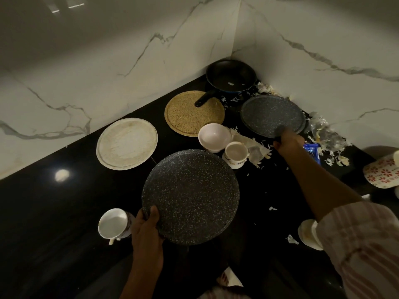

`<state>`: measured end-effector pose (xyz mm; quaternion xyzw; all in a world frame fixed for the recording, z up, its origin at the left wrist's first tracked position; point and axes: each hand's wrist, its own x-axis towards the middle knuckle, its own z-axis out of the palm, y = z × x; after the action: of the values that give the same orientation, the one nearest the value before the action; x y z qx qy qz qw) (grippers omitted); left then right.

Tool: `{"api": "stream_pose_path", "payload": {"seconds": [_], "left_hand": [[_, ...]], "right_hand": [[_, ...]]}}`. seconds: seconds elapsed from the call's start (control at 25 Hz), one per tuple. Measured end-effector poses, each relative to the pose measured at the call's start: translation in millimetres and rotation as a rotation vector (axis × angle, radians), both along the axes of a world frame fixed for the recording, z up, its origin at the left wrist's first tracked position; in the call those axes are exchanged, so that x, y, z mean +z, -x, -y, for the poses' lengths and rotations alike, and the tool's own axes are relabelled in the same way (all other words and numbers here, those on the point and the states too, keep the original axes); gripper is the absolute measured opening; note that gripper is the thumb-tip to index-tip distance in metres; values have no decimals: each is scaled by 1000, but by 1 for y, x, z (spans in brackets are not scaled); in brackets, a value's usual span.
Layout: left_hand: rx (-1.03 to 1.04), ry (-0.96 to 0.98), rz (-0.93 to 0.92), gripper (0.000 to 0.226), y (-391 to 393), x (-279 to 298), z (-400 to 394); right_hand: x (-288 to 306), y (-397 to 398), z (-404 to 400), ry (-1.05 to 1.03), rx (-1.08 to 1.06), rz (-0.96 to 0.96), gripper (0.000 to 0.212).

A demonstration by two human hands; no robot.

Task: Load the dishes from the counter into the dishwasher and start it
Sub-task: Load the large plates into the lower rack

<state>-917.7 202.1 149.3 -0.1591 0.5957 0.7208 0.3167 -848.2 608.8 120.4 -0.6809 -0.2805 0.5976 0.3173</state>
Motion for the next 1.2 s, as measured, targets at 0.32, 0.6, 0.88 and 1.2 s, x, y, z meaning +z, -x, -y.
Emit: {"api": "stream_pose_path", "payload": {"seconds": [0.32,0.6,0.88,1.2], "left_hand": [[-11,3,9,36,0,-2,-3],[-28,11,-39,41,-3,1,-9],[-72,47,-129,32,-3,1,-10],[-125,19,-196,23,-11,4,-12]], "right_hand": [[8,-21,-21,-71,96,-182,22],[60,-61,45,-260,205,-224,13],[84,-97,137,-430,486,-71,33],[80,-100,184,-339,889,99,24]]}}
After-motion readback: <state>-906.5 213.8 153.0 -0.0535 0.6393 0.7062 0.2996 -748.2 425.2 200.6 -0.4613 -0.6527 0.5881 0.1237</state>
